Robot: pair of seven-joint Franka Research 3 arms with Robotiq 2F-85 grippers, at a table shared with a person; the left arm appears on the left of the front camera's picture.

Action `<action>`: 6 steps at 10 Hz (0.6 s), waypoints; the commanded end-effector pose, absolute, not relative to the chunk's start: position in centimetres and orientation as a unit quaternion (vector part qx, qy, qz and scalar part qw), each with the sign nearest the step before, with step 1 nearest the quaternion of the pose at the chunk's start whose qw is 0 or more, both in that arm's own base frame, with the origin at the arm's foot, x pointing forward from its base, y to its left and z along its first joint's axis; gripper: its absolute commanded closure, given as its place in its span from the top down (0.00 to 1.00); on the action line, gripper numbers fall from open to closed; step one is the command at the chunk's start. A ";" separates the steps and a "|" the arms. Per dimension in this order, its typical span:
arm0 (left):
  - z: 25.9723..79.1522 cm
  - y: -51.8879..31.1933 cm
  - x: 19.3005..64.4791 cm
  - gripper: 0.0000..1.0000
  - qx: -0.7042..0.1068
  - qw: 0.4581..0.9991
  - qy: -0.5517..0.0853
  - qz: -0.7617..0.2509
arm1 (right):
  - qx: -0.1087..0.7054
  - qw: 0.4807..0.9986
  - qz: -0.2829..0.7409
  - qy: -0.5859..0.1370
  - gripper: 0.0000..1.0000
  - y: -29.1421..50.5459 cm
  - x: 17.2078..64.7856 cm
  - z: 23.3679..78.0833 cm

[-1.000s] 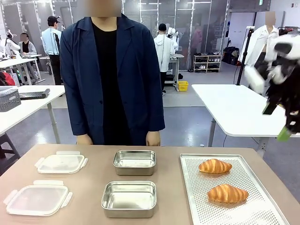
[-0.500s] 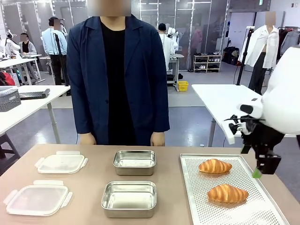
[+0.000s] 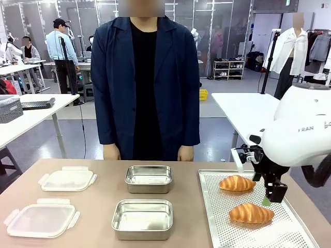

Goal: Place the bread into the airtight container.
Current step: Pick up a Butter Roll and place it into an empty Airtight Container.

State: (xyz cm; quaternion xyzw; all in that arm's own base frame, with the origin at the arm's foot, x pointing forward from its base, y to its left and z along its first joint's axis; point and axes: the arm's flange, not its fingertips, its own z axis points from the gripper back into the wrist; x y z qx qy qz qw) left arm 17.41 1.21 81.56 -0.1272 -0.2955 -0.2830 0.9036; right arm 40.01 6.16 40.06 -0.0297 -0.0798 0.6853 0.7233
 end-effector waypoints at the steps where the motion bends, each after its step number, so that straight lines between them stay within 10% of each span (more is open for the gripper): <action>1: 81.8 1.1 17.3 1.00 -0.128 0.902 -0.296 -0.288 | -0.017 0.720 0.686 -0.101 1.00 5.9 41.3 38.4; 6: 81.8 1.1 17.3 1.00 -0.128 0.902 -0.296 -0.288 | -0.015 0.729 0.679 -0.085 1.00 6.3 43.1 34.9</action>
